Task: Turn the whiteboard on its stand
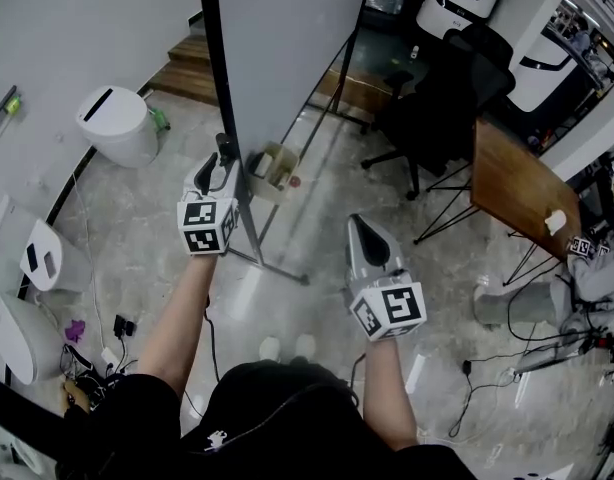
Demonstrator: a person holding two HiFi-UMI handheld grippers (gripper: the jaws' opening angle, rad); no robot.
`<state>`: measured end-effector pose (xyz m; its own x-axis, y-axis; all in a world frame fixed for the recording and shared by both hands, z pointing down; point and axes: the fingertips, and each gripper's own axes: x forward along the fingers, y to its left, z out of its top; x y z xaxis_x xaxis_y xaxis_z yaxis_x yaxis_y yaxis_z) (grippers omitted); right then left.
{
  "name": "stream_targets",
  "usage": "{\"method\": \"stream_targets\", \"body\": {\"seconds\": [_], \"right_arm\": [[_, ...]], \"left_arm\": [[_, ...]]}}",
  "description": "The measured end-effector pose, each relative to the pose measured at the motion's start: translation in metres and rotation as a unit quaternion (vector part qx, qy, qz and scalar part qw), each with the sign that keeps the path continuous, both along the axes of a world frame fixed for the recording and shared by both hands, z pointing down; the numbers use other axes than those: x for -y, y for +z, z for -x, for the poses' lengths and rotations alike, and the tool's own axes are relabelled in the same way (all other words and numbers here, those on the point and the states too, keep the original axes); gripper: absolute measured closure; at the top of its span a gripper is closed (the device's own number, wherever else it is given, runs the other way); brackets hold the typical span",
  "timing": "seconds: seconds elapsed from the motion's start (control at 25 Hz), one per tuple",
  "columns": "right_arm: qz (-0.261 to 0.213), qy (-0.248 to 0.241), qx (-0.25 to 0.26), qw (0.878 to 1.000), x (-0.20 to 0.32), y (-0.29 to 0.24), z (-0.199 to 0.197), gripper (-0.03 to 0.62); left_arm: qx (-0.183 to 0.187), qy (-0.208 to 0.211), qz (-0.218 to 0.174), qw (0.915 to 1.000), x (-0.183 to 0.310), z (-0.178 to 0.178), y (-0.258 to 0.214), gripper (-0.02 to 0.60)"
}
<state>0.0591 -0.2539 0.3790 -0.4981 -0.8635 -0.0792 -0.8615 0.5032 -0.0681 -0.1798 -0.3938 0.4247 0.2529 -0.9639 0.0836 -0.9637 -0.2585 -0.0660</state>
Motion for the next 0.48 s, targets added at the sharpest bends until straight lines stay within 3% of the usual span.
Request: {"method": "stream_targets", "body": {"seconds": [0.24,0.48], "right_arm": [[-0.004,0.001,0.002,1.000,-0.004,-0.002,-0.002,0.588],[-0.007,0.009,-0.003,1.000,-0.011,-0.004,-0.010,0.588]], "left_arm": [[-0.001,0.013,-0.042,0.9990,-0.014,-0.008,-0.039,0.401],[-0.007,0.044,-0.051,0.9977,-0.032,-0.032,-0.046,0.443]]}}
